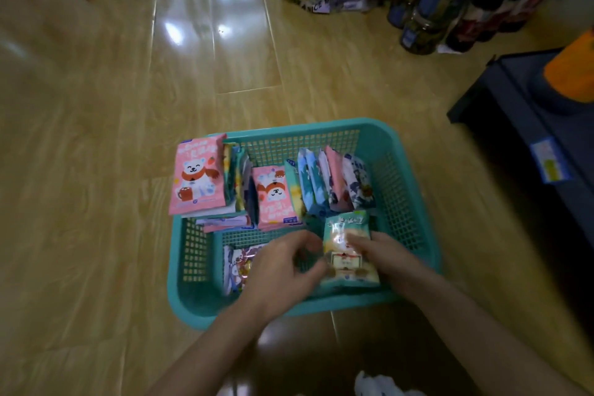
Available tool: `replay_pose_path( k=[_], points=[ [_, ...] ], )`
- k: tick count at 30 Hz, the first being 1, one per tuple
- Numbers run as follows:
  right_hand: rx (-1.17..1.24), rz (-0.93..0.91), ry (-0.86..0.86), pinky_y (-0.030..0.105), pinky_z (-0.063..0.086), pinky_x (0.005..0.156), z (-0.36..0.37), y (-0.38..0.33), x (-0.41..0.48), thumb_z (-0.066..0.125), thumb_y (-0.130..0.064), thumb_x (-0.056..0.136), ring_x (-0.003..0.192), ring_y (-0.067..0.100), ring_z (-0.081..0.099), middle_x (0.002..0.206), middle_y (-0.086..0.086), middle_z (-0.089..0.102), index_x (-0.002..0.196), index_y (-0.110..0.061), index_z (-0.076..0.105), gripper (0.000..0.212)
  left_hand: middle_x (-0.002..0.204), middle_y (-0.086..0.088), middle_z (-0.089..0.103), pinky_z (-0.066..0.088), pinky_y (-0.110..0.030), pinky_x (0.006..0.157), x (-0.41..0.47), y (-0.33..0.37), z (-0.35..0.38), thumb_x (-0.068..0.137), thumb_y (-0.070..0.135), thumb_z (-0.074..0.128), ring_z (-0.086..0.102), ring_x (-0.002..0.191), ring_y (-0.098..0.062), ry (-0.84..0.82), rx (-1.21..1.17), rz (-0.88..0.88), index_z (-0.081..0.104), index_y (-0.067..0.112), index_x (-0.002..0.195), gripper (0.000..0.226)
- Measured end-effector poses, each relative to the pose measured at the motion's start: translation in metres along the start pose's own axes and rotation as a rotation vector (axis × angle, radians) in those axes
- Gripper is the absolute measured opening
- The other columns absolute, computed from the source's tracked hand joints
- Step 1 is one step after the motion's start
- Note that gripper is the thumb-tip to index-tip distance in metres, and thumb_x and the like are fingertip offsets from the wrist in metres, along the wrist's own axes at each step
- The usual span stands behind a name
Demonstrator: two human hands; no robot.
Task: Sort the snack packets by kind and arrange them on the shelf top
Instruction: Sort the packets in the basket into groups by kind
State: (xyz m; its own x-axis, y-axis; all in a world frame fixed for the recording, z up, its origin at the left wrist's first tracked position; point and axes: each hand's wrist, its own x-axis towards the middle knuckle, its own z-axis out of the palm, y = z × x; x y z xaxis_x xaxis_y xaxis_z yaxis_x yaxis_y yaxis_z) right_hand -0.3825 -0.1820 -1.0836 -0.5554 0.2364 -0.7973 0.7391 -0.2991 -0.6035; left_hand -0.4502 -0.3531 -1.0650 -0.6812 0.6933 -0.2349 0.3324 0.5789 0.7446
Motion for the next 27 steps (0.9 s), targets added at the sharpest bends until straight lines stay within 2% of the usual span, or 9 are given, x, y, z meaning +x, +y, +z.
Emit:
replay_pose_path(
  k=[3,4,6,8,12,18,22,25,27],
  points=[
    [-0.201,0.028,-0.003,0.039,0.053,0.080,-0.017,0.005,0.002,0.050,-0.017,0.095,0.075,0.022,0.066,0.085,0.009,0.069,0.088,-0.010,0.062,0.016,0.085,0.009,0.063,0.052,-0.036,0.070,0.000,-0.017,-0.004,0.079,0.035,0.049,0.060,0.075,-0.011,0.058,0.045,-0.058,0.058,0.026,0.086,0.015],
    [-0.241,0.029,0.009,0.040,0.052,0.082,-0.019,0.005,0.003,0.051,-0.018,0.095,0.077,0.023,0.065,0.085,0.010,0.068,0.084,-0.011,0.061,0.017,0.083,0.008,0.063,0.053,-0.039,0.070,0.000,-0.023,-0.005,0.082,0.030,0.052,0.060,0.074,-0.011,0.069,0.054,-0.088,0.057,0.025,0.085,0.008],
    [-0.303,0.032,0.025,0.035,0.052,0.075,-0.020,0.005,0.007,0.052,-0.018,0.094,0.073,0.021,0.063,0.082,0.009,0.066,0.080,-0.011,0.060,0.018,0.080,0.010,0.062,0.053,-0.040,0.069,0.000,-0.033,-0.007,0.087,0.021,0.057,0.060,0.071,-0.010,0.070,0.073,-0.143,0.058,0.024,0.086,0.004],
    [-0.326,0.034,0.016,0.032,0.051,0.074,-0.020,0.003,0.012,0.052,-0.018,0.094,0.073,0.020,0.062,0.084,0.008,0.066,0.084,-0.010,0.061,0.016,0.077,0.012,0.061,0.053,-0.040,0.067,0.000,-0.038,-0.009,0.087,0.018,0.058,0.060,0.069,-0.009,0.074,0.091,-0.167,0.058,0.023,0.085,0.005],
    [-0.305,0.064,0.047,0.040,0.052,0.087,-0.014,0.004,0.022,0.053,-0.021,0.094,0.093,0.027,0.066,0.104,0.013,0.068,0.112,-0.004,0.059,0.025,0.080,0.007,0.063,0.052,-0.039,0.068,-0.004,-0.043,-0.013,0.087,0.020,0.059,0.060,0.072,-0.013,0.119,0.132,-0.171,0.059,0.022,0.085,0.003],
    [-0.669,0.066,0.122,0.031,0.050,0.076,-0.018,0.001,0.031,0.053,-0.032,0.093,0.095,0.024,0.065,0.103,0.010,0.067,0.102,-0.006,0.060,0.029,0.082,0.009,0.063,0.051,-0.033,0.068,-0.006,-0.050,-0.016,0.087,0.023,0.060,0.058,0.074,-0.010,0.127,0.156,-0.181,0.060,0.023,0.086,0.002],
    [-1.031,0.147,0.125,0.025,0.045,0.062,-0.017,-0.009,0.035,0.050,-0.043,0.092,0.074,0.016,0.059,0.084,0.004,0.060,0.080,-0.010,0.054,0.035,0.083,0.006,0.063,0.051,-0.033,0.067,-0.001,-0.047,-0.019,0.087,0.023,0.059,0.058,0.075,-0.014,0.152,0.172,-0.187,0.059,0.023,0.086,0.002],
    [-1.283,0.067,0.253,0.028,0.046,0.067,-0.019,-0.020,0.029,0.051,-0.037,0.091,0.082,0.022,0.059,0.091,0.007,0.060,0.088,-0.009,0.058,0.029,0.084,0.004,0.064,0.052,-0.037,0.068,0.003,-0.042,-0.018,0.087,0.021,0.059,0.059,0.073,-0.015,0.158,0.156,-0.188,0.059,0.021,0.087,0.000],
    [-1.234,-0.080,0.386,0.029,0.044,0.069,-0.028,-0.028,0.024,0.047,-0.028,0.094,0.088,0.026,0.059,0.101,0.012,0.064,0.097,-0.006,0.060,0.027,0.085,0.004,0.063,0.052,-0.037,0.067,0.009,-0.037,-0.016,0.087,0.021,0.058,0.058,0.072,-0.013,0.178,0.133,-0.176,0.057,0.021,0.088,0.002]
  ],
)
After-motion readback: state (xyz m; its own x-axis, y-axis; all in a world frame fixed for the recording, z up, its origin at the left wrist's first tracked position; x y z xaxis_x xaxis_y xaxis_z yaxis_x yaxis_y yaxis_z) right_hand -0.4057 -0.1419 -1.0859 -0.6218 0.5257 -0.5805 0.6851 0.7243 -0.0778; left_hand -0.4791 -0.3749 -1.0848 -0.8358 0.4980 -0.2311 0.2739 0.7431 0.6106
